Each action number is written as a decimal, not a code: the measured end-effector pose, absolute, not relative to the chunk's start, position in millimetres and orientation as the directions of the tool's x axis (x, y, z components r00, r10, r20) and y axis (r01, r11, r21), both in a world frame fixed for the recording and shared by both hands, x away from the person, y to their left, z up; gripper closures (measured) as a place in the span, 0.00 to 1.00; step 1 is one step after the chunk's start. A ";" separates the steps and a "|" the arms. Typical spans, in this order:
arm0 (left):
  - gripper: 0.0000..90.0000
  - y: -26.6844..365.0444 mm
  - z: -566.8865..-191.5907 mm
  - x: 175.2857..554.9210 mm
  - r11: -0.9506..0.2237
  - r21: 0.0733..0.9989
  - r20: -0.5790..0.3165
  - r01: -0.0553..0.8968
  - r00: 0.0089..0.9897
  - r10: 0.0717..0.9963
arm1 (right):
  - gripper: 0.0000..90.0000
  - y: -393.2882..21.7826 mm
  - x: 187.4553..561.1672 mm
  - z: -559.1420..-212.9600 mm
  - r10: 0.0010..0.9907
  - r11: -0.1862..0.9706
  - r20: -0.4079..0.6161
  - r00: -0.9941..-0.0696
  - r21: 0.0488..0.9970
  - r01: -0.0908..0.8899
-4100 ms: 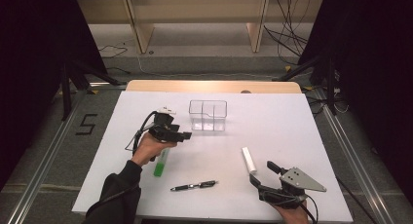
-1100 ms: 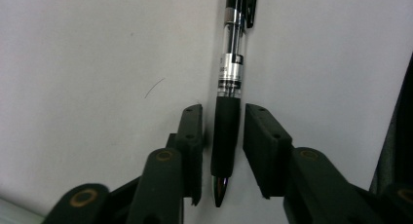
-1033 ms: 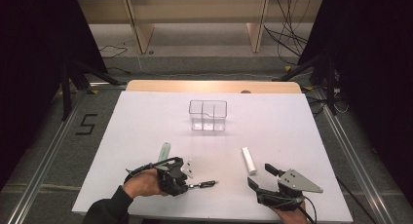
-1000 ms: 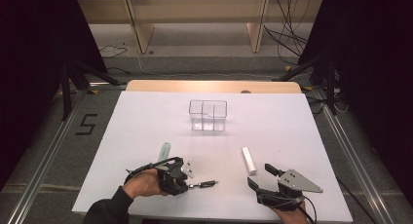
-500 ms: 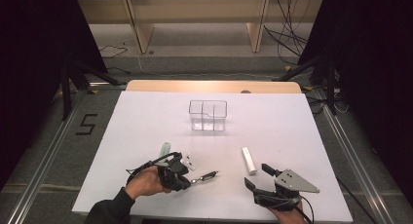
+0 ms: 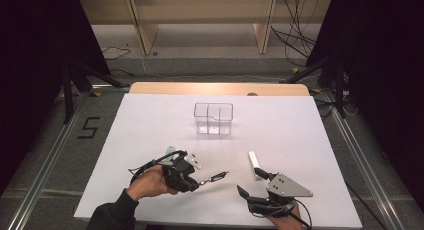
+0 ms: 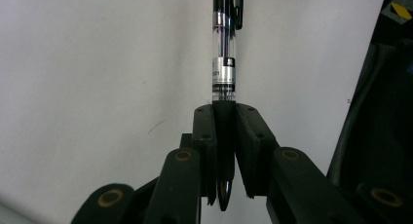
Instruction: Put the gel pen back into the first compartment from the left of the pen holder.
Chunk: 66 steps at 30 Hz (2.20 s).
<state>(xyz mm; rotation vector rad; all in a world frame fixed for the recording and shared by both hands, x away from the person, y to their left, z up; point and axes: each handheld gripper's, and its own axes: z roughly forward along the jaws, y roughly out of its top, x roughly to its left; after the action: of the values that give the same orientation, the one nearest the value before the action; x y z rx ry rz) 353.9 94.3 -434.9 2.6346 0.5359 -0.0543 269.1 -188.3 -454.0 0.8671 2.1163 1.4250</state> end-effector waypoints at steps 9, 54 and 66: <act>0.88 85.1 -427.7 350.2 -0.842 0.402 -0.149 0.360 0.933 0.328 | 0.28 -162.7 267.0 -451.9 0.629 0.408 -0.144 -0.764 0.897 0.167; 0.88 68.2 -417.7 334.4 -0.883 0.359 -0.143 0.302 0.953 0.267 | 0.70 -70.7 233.9 -491.1 0.076 0.911 -0.873 -0.482 0.257 -0.322; 0.88 65.9 -419.3 333.4 -0.882 0.357 -0.151 0.309 0.951 0.272 | 0.83 -65.5 232.3 -493.9 0.035 0.921 -0.889 -0.456 0.206 -0.332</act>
<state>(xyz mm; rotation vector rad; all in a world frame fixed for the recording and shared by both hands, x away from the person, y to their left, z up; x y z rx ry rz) 333.4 65.9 -419.3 2.7204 0.4205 -0.1353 232.3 -65.5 -493.9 -0.2138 2.0060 0.4289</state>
